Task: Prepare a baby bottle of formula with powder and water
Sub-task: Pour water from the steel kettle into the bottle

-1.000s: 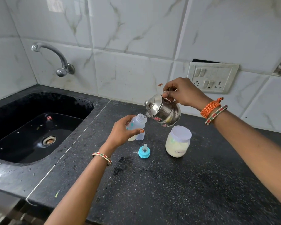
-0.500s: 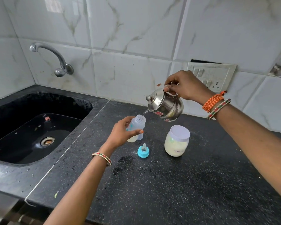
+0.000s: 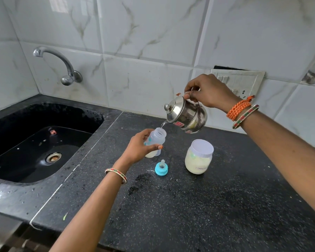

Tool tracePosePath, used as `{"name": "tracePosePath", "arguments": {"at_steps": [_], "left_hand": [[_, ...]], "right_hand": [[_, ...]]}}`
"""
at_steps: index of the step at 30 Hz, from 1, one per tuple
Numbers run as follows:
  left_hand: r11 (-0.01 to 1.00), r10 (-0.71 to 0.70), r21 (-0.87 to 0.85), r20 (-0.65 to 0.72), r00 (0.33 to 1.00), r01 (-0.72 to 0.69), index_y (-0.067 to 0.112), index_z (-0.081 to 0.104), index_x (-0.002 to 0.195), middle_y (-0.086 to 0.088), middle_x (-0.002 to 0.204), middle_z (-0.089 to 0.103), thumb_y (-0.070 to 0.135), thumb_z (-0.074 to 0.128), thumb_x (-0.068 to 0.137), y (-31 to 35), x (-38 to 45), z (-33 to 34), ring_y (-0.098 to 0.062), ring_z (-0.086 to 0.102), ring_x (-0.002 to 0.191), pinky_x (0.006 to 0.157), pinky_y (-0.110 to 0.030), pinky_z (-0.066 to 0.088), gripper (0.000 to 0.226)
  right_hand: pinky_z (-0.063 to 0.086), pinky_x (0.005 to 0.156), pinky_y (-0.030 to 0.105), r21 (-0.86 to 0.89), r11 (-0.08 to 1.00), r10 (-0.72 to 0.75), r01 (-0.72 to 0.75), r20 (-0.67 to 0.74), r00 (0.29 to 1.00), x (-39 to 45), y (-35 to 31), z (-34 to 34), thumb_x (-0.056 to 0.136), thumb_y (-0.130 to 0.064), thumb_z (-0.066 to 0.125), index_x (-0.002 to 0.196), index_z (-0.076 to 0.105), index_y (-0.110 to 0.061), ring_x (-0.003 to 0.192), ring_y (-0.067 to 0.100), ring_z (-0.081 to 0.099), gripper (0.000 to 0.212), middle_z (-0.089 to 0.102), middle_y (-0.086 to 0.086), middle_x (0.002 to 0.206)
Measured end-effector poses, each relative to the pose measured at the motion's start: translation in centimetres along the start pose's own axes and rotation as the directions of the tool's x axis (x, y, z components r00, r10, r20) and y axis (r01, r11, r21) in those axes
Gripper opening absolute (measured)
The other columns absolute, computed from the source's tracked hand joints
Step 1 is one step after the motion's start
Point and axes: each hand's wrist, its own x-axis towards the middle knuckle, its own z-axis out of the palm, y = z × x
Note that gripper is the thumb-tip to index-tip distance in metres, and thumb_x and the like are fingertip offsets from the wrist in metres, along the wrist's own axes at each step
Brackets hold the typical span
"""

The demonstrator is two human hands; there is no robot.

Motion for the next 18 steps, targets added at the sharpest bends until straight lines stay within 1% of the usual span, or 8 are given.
{"name": "tracePosePath", "arguments": {"at_steps": [2,4,9,14,18], "left_hand": [[1.000,0.006,0.000,0.009,1.000,-0.006,0.018,0.053,0.126,-0.002,0.126,0.059,0.031,0.078,0.073,0.14,0.00,0.06,-0.016,0.052,0.112,0.091,-0.028,0.038,0.060],[1.000,0.011,-0.009,0.002,1.000,-0.011,0.017,0.053,0.127,-0.002,0.126,0.060,0.031,0.078,0.073,0.27,0.12,0.01,-0.018,0.053,0.113,0.092,-0.029,0.038,0.061],[1.000,0.009,-0.028,-0.030,0.999,-0.010,0.015,0.053,0.129,-0.003,0.126,0.060,0.029,0.078,0.073,0.85,0.44,0.02,-0.020,0.053,0.114,0.094,-0.030,0.040,0.062],[1.000,0.006,-0.009,-0.034,0.999,-0.006,0.016,0.052,0.130,-0.003,0.127,0.059,0.032,0.078,0.073,0.93,0.65,-0.04,-0.020,0.053,0.114,0.092,-0.029,0.039,0.064],[1.000,0.001,-0.003,-0.036,0.999,-0.001,0.015,0.053,0.129,-0.004,0.127,0.059,0.032,0.078,0.073,0.98,0.65,0.19,-0.020,0.053,0.114,0.091,-0.028,0.038,0.064]], "right_hand": [[0.037,0.061,0.025,-0.003,1.000,0.001,-0.001,0.011,1.000,-0.02,-0.05,0.11,0.087,-0.027,0.067,0.094,0.072,-0.019,0.071,0.009,0.059,0.013,0.058,-0.020,0.064],[0.038,0.062,0.025,-0.002,1.000,-0.004,0.004,0.020,1.000,-0.02,-0.14,0.24,0.087,-0.027,0.067,0.096,0.073,-0.018,0.071,0.010,0.057,0.014,0.056,-0.021,0.063],[0.043,0.067,0.027,0.008,1.000,0.000,0.000,0.021,1.000,-0.12,-0.31,0.31,0.088,-0.026,0.066,0.099,0.073,-0.016,0.073,0.012,0.060,0.016,0.060,-0.014,0.067],[0.043,0.067,0.027,0.003,1.000,0.006,-0.006,0.018,1.000,-0.28,-0.38,0.26,0.089,-0.025,0.066,0.100,0.073,-0.017,0.072,0.011,0.058,0.015,0.062,-0.011,0.070],[0.052,0.075,0.034,0.005,1.000,0.012,-0.012,0.021,1.000,-0.64,-0.40,0.28,0.088,-0.024,0.066,0.101,0.073,-0.016,0.079,0.016,0.063,0.017,0.065,-0.006,0.076]]}}
